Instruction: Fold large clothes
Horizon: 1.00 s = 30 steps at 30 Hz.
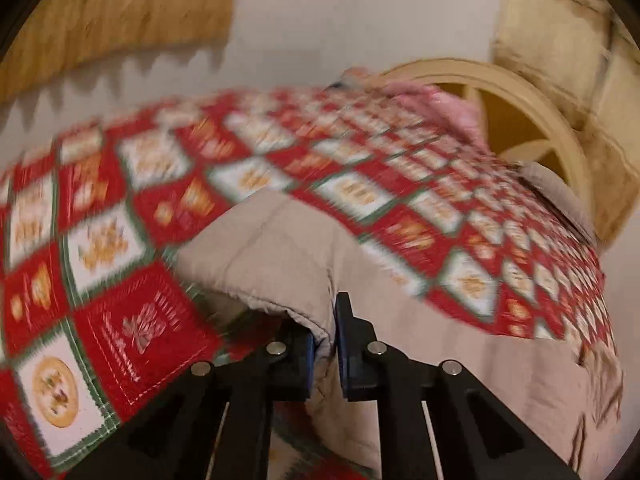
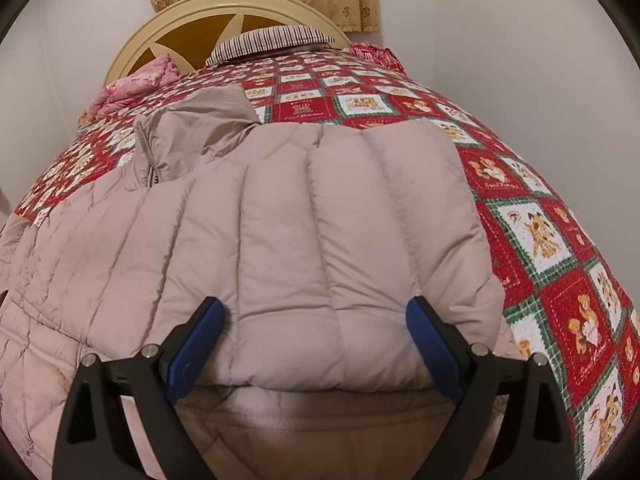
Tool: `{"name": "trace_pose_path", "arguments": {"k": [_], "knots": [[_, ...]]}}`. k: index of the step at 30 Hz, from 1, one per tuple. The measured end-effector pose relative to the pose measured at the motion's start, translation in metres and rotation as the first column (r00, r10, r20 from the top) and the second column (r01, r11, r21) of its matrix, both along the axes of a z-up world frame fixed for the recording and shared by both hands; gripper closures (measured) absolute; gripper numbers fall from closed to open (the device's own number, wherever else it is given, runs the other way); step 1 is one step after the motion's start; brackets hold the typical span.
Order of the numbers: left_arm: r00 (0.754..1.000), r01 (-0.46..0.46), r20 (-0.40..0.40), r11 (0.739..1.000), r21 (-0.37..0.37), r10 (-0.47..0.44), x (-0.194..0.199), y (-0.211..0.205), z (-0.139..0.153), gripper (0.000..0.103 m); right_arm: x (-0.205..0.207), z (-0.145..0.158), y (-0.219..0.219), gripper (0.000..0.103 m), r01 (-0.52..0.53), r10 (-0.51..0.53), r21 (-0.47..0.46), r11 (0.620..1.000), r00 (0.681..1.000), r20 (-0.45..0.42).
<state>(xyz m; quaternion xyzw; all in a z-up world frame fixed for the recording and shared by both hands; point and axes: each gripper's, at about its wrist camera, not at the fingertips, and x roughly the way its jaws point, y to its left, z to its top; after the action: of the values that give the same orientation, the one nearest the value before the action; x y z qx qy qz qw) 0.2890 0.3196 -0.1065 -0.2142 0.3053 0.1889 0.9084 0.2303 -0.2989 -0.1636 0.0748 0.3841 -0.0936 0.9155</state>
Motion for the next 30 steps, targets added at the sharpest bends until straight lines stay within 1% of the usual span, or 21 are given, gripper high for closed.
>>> {"name": "trace_pose_path", "arguments": {"k": [3,4,5,6,7,9,10,11,13,14,17,18,19,20,21,23,24,25,26,28,30], "knots": [[0.99,0.102,0.09,0.992,0.076,-0.109,-0.007,-0.046,0.042,0.094,0.0,0.0,-0.001,0.008,0.0,0.0,0.005,1.0,1.0,0.003],[0.977,0.155,0.129,0.981,0.119,-0.17,-0.012,-0.071,0.06,0.094,0.0,0.0,-0.001,0.008,0.0,0.0,0.006,1.0,1.0,0.004],[0.966,0.189,0.151,0.971,0.146,-0.21,-0.014,-0.087,0.07,0.094,-0.001,0.0,-0.001,0.008,0.001,-0.001,0.008,1.0,1.0,0.005],[0.946,0.238,0.177,0.954,0.184,-0.27,-0.019,-0.109,0.084,0.094,-0.001,0.0,-0.001,0.008,0.0,-0.001,0.01,1.0,1.0,0.006],[0.915,0.304,0.2,0.924,0.232,-0.351,-0.026,-0.14,0.098,0.094,-0.001,0.0,0.0,0.008,0.001,-0.001,0.011,1.0,1.0,0.007],[0.865,0.39,0.212,0.876,0.283,-0.454,-0.033,-0.18,0.111,0.094,-0.002,0.0,-0.001,0.008,0.001,-0.001,0.015,1.0,1.0,0.009],[0.823,0.454,0.215,0.836,0.308,-0.526,-0.04,-0.209,0.115,0.094,-0.002,0.0,-0.001,0.008,0.001,-0.001,0.017,1.0,1.0,0.01],[0.797,0.491,0.211,0.81,0.32,-0.566,-0.045,-0.226,0.115,0.094,-0.002,0.0,-0.001,0.008,0.001,-0.001,0.019,1.0,1.0,0.011],[0.74,0.573,0.185,0.75,0.331,-0.646,-0.054,-0.264,0.109,0.094,-0.002,0.0,-0.002,0.008,0.0,0.0,0.024,1.0,1.0,0.013],[0.708,0.615,0.167,0.715,0.331,-0.686,-0.058,-0.283,0.103,0.094,-0.002,0.0,-0.002,0.008,0.0,0.0,0.027,1.0,1.0,0.014],[0.638,0.699,0.099,0.628,0.343,-0.764,-0.067,-0.337,0.076,0.094,-0.002,0.0,-0.004,0.008,-0.001,0.001,0.035,0.999,1.0,0.017],[0.619,0.723,0.074,0.605,0.334,-0.782,-0.068,-0.35,0.065,0.094,-0.003,0.0,-0.003,0.008,-0.002,0.001,0.036,0.999,1.0,0.018],[0.592,0.758,0.041,0.573,0.311,-0.805,-0.069,-0.366,0.05,0.094,-0.003,0.0,-0.004,0.008,-0.002,0.001,0.038,0.999,1.0,0.019],[0.571,0.782,0.014,0.549,0.294,-0.821,-0.071,-0.377,0.04,0.094,-0.003,0.0,-0.004,0.008,-0.002,0.001,0.039,0.999,1.0,0.02],[0.545,0.81,-0.025,0.518,0.274,-0.838,-0.071,-0.388,0.028,0.094,-0.003,0.0,-0.004,0.008,-0.002,0.001,0.041,0.999,1.0,0.021],[0.481,0.864,-0.118,0.447,0.231,-0.869,-0.076,-0.412,0.002,0.093,-0.003,0.0,-0.004,0.008,-0.002,0.002,0.044,0.999,1.0,0.022],[0.462,0.879,-0.169,0.424,0.219,-0.871,-0.077,-0.42,-0.009,0.093,-0.004,0.0,-0.004,0.008,-0.002,0.001,0.044,0.999,1.0,0.022],[0.454,0.886,-0.238,0.408,0.22,-0.859,-0.077,-0.427,-0.02,0.093,-0.004,0.0,-0.004,0.008,-0.001,0.0,0.045,0.999,1.0,0.022],[0.46,0.883,-0.268,0.406,0.234,-0.846,-0.077,-0.435,-0.023,0.092,-0.004,0.0,-0.005,0.008,-0.001,0.0,0.047,0.999,1.0,0.022],[0.465,0.881,-0.277,0.406,0.244,-0.841,-0.08,-0.434,-0.022,0.091,-0.004,0.0,-0.005,0.008,-0.002,0.001,0.052,0.999,1.0,0.024],[0.461,0.885,-0.268,0.414,0.213,-0.846,-0.084,-0.43,-0.018,0.083,-0.004,0.0,-0.005,0.008,-0.001,0.0,0.053,0.999,1.0,0.024]]}}
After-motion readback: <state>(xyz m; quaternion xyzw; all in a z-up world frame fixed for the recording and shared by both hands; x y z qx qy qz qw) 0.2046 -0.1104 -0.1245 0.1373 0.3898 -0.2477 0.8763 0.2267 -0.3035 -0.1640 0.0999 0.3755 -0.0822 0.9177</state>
